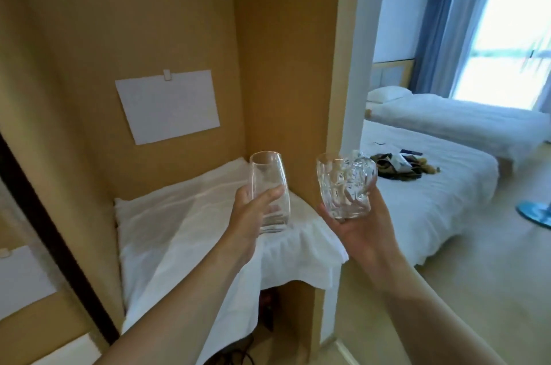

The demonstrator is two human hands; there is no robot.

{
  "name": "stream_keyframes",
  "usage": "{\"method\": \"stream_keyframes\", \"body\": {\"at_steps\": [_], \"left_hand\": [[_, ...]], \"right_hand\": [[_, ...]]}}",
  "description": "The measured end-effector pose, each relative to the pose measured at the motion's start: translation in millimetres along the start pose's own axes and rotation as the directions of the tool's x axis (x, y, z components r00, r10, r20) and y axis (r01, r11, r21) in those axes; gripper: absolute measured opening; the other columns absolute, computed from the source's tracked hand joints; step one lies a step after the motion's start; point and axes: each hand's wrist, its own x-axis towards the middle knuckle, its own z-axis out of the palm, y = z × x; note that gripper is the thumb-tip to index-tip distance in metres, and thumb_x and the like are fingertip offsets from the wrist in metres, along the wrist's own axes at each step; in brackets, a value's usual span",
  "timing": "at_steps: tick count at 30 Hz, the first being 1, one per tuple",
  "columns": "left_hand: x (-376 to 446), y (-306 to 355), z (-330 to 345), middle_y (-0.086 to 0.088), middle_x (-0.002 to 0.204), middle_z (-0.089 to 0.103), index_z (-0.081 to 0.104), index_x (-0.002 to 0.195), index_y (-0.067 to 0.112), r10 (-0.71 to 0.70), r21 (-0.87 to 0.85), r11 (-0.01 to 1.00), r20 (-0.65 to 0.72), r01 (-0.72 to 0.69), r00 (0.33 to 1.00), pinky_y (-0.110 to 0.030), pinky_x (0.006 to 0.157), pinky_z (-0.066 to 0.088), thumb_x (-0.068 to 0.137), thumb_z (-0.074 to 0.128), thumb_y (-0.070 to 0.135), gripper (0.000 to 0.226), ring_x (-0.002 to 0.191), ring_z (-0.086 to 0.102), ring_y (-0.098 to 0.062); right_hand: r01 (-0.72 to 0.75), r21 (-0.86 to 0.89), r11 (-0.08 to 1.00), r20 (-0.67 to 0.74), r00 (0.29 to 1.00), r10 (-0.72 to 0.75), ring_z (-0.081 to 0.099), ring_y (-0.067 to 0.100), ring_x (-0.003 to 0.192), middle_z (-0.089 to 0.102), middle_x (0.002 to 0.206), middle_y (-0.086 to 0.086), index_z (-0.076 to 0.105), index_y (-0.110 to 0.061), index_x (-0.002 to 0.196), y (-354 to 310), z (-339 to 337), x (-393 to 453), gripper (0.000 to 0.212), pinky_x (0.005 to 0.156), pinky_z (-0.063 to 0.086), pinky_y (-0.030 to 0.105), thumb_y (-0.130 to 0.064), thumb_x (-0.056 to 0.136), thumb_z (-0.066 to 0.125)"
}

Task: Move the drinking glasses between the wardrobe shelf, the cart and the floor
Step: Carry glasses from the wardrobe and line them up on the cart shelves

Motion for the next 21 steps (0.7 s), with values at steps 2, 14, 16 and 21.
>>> {"method": "stream_keyframes", "body": {"at_steps": [2, 14, 16, 21], "left_hand": [[1.9, -0.8, 23.8, 0.000, 0.121, 0.069, 0.050, 0.131, 0.031, 0.002, 0.025, 1.000, 0.063, -0.004, 0.998, -0.044, 0.082, 0.062, 0.055, 0.090, 0.056, 0.089, 0.095, 0.076, -0.019], [4.2, -35.5, 226.8, 0.001, 0.127, 0.063, 0.046, 0.137, 0.037, -0.062, 0.245, 0.969, 0.352, -0.028, 0.934, -0.026, 0.065, 0.047, 0.057, 0.085, 0.068, 0.095, 0.091, 0.072, -0.010], [3.7, -43.8, 258.3, 0.004, 0.120, 0.063, 0.047, 0.137, 0.034, -0.051, 0.236, 0.971, 0.392, -0.046, 0.919, -0.023, 0.062, 0.049, 0.057, 0.084, 0.064, 0.093, 0.079, 0.072, 0.001], [5.8, -69.3, 341.9, 0.006, 0.119, 0.065, 0.046, 0.139, 0.032, -0.091, 0.259, 0.965, 0.485, -0.044, 0.870, -0.022, 0.060, 0.049, 0.062, 0.088, 0.061, 0.092, 0.088, 0.072, -0.005]], "right_hand": [[0.008, 0.086, 0.996, 0.046, 0.999, -0.012, 0.055, 0.036, 0.133, 0.057, 0.144, 0.014, 0.063, -0.017, 0.137, -17.3, -16.6, -6.6, 0.061, 0.107, 0.047, 0.052, -0.055, 0.090, 0.071], [0.115, 0.056, 0.992, -0.153, 0.983, -0.105, 0.066, 0.039, 0.115, 0.064, 0.133, 0.020, 0.067, -0.009, 0.131, -148.7, -129.0, -65.6, 0.061, 0.088, 0.057, 0.056, -0.050, 0.086, 0.075], [0.138, 0.074, 0.988, -0.236, 0.965, -0.117, 0.066, 0.035, 0.118, 0.063, 0.137, 0.017, 0.068, -0.010, 0.130, -169.4, -148.5, -73.3, 0.053, 0.089, 0.057, 0.050, -0.050, 0.096, 0.061], [0.191, 0.026, 0.981, -0.209, 0.961, -0.181, 0.050, 0.041, 0.136, 0.053, 0.146, 0.021, 0.052, -0.006, 0.144, -230.2, -201.6, -93.2, 0.085, 0.118, 0.031, 0.058, -0.039, 0.074, 0.085]]}}
